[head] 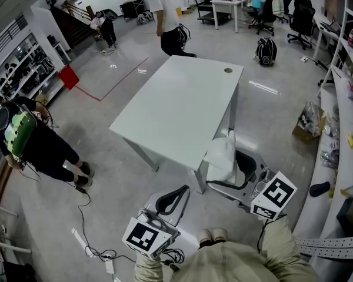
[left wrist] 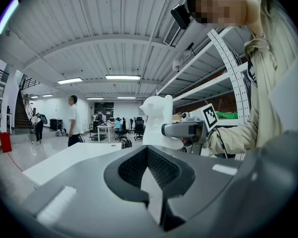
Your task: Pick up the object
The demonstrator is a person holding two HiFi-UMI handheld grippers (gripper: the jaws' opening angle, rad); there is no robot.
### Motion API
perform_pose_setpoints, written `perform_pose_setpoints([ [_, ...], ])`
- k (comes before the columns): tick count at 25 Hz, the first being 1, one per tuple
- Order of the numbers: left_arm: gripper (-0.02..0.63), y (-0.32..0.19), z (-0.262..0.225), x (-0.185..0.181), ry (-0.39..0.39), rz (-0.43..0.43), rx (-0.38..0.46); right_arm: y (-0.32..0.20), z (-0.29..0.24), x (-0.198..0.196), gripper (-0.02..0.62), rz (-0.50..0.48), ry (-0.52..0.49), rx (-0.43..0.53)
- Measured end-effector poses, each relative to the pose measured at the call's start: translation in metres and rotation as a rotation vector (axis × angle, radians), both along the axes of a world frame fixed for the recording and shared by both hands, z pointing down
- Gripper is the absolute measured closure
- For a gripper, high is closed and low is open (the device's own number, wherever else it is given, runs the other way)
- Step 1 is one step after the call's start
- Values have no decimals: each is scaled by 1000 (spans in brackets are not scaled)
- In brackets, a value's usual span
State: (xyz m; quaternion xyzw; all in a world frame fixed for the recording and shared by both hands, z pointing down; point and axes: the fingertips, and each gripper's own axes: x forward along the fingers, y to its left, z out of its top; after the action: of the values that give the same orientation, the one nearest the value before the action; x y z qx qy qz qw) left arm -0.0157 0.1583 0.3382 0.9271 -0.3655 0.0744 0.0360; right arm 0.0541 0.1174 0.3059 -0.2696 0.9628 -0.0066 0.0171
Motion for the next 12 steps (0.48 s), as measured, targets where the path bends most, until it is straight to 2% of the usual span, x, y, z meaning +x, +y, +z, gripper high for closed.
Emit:
perform_pose_setpoints([
  [9,600,-6,2,-1,-8,-16,27,-5,2,0,164,-12,-2,3],
  [12,600,-6,1,3,-6,-13,1,-8,0,2,164,-16,-4,2],
])
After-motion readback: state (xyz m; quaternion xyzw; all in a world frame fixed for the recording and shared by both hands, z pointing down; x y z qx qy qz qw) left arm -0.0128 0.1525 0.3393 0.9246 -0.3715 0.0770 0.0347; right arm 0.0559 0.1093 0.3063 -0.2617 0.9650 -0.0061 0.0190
